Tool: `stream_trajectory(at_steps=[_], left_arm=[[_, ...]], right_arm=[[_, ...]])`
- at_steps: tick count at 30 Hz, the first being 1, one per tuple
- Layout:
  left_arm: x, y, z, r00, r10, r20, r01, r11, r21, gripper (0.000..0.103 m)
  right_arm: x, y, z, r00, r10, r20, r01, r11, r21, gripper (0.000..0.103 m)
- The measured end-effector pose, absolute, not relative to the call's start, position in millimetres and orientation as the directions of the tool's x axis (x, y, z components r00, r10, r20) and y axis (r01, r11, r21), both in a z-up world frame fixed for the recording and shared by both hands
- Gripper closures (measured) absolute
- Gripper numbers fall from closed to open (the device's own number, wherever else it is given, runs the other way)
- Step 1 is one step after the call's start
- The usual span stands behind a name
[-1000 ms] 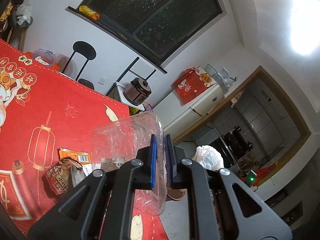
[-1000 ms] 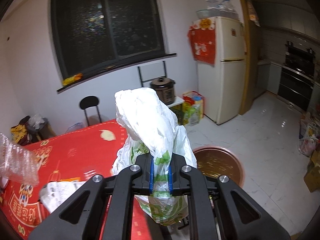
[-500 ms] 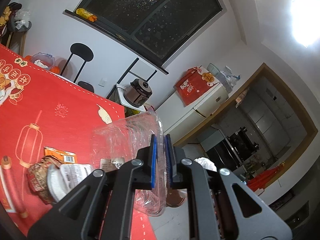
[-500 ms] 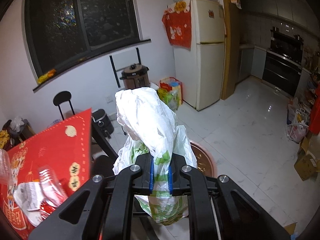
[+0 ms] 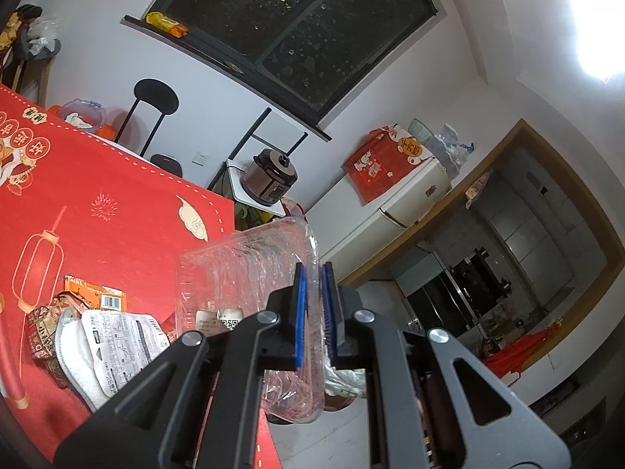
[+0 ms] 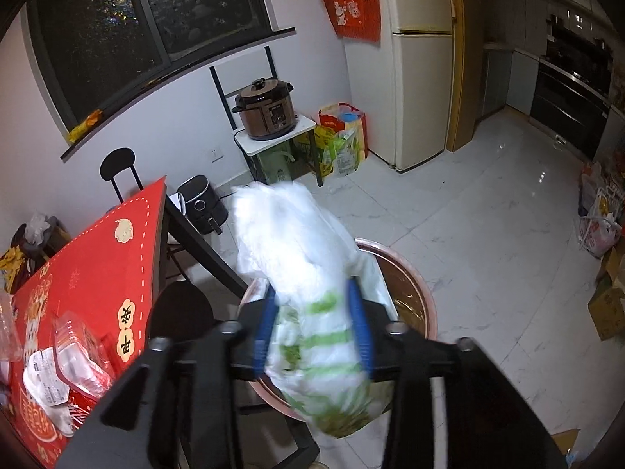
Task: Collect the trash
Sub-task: 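Carry the bag into the brown bin and open the right tool while the left tool holds the container, then move the clear plastic container over the brown bin and open the left tool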
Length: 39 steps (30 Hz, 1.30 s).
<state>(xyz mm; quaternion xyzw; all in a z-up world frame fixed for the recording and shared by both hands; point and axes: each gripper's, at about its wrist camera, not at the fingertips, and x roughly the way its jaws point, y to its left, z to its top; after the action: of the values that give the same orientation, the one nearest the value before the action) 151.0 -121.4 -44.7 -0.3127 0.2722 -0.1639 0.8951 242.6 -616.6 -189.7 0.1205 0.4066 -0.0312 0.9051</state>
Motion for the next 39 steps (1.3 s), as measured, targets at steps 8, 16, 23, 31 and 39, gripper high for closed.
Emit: stream_trajectory(at_steps=[8, 16, 23, 31, 39], left_arm=[[165, -132, -47, 0.759, -0.531, -0.375, 0.188, 0.732, -0.655, 0.091], [185, -151, -51, 0.655, -0.65, -0.386, 0.29, 0.687, -0.666, 0.091], [216, -199, -64, 0.521, -0.761, -0.386, 0.389, 0.615, -0.686, 0.091], [254, -294, -95, 0.343, -0.839, -0.422, 0.463, 0.542, -0.701, 0.091], [299, -403, -140, 0.199, -0.843, -0.5, 0.497, 0.527, -0.69, 0.091]], right_arm=[[220, -613, -156, 0.721, 0.023, -0.692, 0.162, 0.966, 0.2, 0.021], [173, -595, -113, 0.763, -0.026, -0.646, 0.193, 0.963, 0.189, 0.005], [124, -592, -94, 0.769, -0.071, -0.635, 0.236, 0.955, 0.178, 0.005], [52, -620, -98, 0.727, -0.166, -0.667, 0.363, 0.916, 0.168, 0.005], [-9, -659, -115, 0.658, -0.265, -0.705, 0.507, 0.848, 0.155, 0.005]])
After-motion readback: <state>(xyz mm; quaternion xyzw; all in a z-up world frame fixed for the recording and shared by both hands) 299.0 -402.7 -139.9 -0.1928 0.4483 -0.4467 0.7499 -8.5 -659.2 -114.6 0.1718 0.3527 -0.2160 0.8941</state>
